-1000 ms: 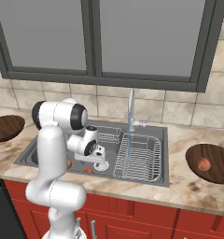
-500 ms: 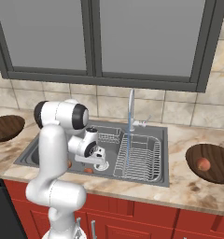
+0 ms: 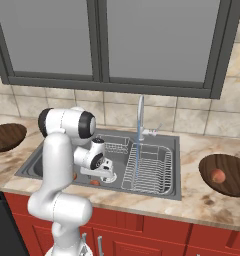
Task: Pick the onions from the sink and place them in one bowl. Place the peach in the other bowl. Then turn off the sink faucet.
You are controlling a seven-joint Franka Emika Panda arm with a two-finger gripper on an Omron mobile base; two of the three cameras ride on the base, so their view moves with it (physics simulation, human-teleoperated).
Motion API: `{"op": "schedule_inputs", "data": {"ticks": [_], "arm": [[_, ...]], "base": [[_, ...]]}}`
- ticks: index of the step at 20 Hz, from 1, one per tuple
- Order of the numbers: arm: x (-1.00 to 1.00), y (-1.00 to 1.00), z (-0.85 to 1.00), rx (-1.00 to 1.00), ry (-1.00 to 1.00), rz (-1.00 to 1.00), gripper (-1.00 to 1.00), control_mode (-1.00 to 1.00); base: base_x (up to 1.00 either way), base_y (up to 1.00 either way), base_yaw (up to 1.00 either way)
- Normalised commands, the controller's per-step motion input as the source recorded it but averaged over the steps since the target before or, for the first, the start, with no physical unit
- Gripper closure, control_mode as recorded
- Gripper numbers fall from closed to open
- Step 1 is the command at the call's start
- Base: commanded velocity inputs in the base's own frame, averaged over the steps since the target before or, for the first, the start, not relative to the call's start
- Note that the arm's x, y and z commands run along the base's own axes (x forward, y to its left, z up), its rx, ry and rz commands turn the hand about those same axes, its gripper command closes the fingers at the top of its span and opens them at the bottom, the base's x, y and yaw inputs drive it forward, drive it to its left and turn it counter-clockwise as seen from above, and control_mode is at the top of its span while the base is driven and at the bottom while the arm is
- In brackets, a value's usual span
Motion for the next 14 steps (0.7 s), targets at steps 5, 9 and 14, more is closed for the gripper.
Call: {"op": "schedule_inputs", "data": {"ticks": [5,9,14], "arm": [[-0.07,0.0,-0.03,0.0,0.0,0.0,-1.0,-1.0],[-0.11,0.0,-0.03,0.0,0.0,0.0,-1.0,-1.0],[-0.11,0.0,-0.05,0.0,0.0,0.0,-1.0,-1.0]], "base": [[0.0,0.0,0.0],[0.0,0.0,0.0],[0.0,0.0,0.0]]}}
